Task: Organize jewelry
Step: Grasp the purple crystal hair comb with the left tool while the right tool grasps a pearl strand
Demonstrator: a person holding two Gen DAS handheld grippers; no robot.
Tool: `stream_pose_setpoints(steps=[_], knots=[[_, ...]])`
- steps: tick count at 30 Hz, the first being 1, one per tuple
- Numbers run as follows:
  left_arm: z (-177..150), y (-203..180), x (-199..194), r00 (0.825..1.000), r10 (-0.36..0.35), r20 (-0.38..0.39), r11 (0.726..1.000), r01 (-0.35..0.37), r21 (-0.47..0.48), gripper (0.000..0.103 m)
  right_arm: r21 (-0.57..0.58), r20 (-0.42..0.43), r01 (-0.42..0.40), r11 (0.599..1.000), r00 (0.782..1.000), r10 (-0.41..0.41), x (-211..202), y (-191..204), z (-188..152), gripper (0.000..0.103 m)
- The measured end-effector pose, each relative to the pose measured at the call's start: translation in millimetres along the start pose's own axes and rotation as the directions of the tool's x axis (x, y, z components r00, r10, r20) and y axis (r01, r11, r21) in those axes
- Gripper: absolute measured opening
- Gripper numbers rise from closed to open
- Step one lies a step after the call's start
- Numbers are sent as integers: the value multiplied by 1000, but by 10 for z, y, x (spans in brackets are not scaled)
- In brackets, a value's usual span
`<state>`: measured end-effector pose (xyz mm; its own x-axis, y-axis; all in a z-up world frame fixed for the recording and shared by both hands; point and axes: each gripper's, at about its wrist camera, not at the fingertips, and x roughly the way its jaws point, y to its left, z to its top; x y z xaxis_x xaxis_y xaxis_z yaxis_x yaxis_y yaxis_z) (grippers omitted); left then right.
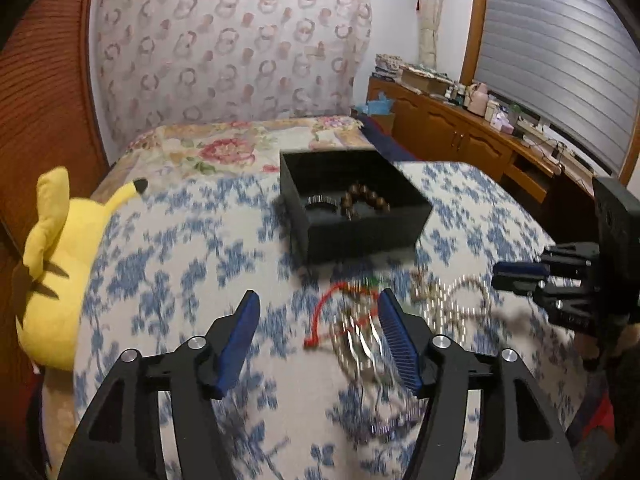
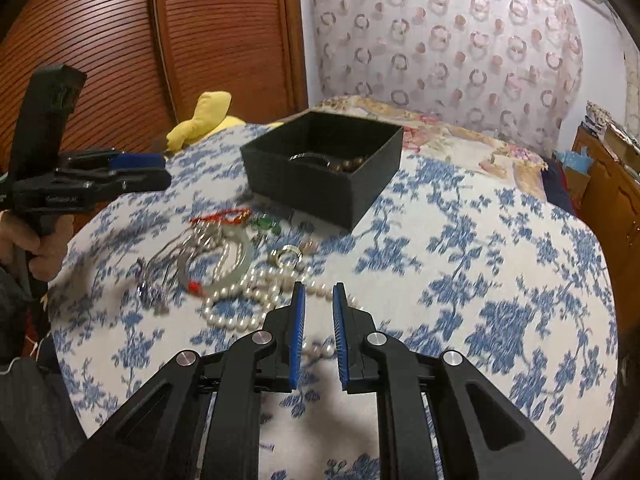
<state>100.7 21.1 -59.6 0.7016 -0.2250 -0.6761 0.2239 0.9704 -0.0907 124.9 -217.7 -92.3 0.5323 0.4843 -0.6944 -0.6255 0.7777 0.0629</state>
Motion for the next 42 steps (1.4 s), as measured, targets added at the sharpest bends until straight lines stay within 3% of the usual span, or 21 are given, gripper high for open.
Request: stream_pose_setpoints(steps=[1,3,11,19,30,33,35,36,42], knots=[[-48,-6,3,1000,-1,-5,1000,1,-1,70,-4,-9,-5,1000,1000,5,13,16,-20,21],[-156,-36,7,1000,-6,-15,1000,6,-1,73,-14,-19,-11,1000,1000,11,36,47,-52,26],[-454,-165,67,998,-13,-65,1000,14,6,85,-90,-85,-26,996,996,18,176,198,-76,26],[-535,-364,106,994,-50,-92,998,53,29,86,-140,-141,-24,990,990,5,322,226,-74,26],[-556,-518,248,992,-14,-122,997,23,78,86,-145,-140,-27,989,990,7,319,224,-74,26],[-573,-532,249,992,-1,-123,996,12,88,81,-147,-139,-32,989,990,12,317,228,-75,21],[-578,-524,242,993,15,-118,996,-4,89,65,-156,-136,-31,987,991,9,304,245,-81,9],[-583,-515,233,993,12,-116,996,-2,87,61,-157,-135,-29,987,991,8,294,249,-85,9],[-605,-486,116,996,-9,-84,997,16,78,59,-143,-86,-2,990,996,-11,173,214,-93,8]])
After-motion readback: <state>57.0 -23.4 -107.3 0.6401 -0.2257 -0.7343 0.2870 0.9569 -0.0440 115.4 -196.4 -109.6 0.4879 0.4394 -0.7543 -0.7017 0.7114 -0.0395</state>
